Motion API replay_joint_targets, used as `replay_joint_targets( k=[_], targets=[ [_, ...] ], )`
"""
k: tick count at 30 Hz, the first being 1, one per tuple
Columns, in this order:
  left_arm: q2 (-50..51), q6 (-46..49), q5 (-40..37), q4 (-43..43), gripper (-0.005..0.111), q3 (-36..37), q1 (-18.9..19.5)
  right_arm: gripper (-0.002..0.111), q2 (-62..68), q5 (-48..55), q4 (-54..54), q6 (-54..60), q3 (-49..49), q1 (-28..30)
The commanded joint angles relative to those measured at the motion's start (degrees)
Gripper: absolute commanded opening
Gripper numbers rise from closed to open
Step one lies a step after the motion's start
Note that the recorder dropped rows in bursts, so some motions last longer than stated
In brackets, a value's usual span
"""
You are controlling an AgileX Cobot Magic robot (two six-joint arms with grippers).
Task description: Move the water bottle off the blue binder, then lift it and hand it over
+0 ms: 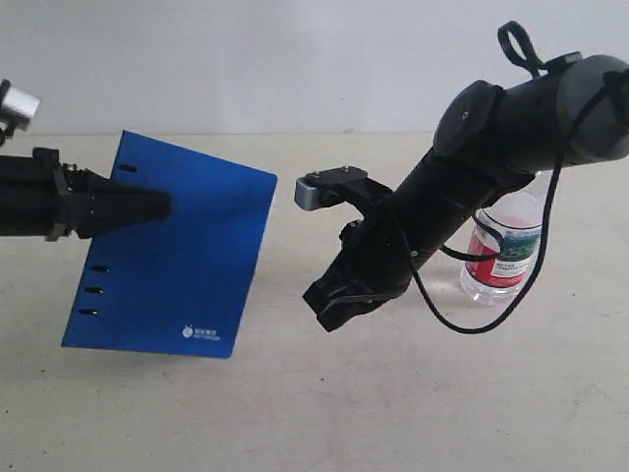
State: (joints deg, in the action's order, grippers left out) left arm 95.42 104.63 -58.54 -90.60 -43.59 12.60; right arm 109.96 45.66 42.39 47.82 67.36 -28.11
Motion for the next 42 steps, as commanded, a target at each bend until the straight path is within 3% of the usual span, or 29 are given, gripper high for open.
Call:
replay_joint_targets(
  k=[1,8,20,22,25,30,36,40,42],
  targets=[
    [-10.1,-0.3,5.1,-1.1,0.004,2.1,0.1,0.0,-4.3,0.6,0.3,0.0,-0.1,0.1],
    [-28.1,-5.5,12.1,2.4,0.004,7.4,0.1,0.0,-14.9,-1.0,0.7,4.7,-0.1,0.1],
    [-54.8,-21.3,12.5,11.4,0.004,17.4,0.1,0.0,-41.3,-2.6,3.5,9.6,-0.1,0.1],
    [-59.9,-25.1,12.7,14.0,0.004,18.5,0.1,0.0,-46.4,-4.7,-0.2,5.2,-0.1,0.1],
    [-67.6,-30.1,15.3,15.7,0.004,21.3,0.1,0.0,-52.3,-3.6,-14.1,-7.6,-0.1,0.1],
    [-78.3,-33.1,26.9,9.9,0.004,26.3,0.1,0.0,-60.6,2.2,-36.1,-26.7,-6.2,0.1],
    [-80.9,-32.5,28.2,2.8,0.004,28.9,0.1,0.0,-71.5,1.8,-38.8,-35.9,-20.4,0.1],
    [-80.7,-21.6,28.3,-9.3,0.004,29.2,0.1,0.0,-79.3,-3.5,-40.8,-42.1,-27.6,0.1],
    [-80.7,-19.7,27.2,-9.3,0.004,28.7,0.1,0.0,-82.1,-5.8,-41.5,-44.8,-29.4,0.1]
  ],
)
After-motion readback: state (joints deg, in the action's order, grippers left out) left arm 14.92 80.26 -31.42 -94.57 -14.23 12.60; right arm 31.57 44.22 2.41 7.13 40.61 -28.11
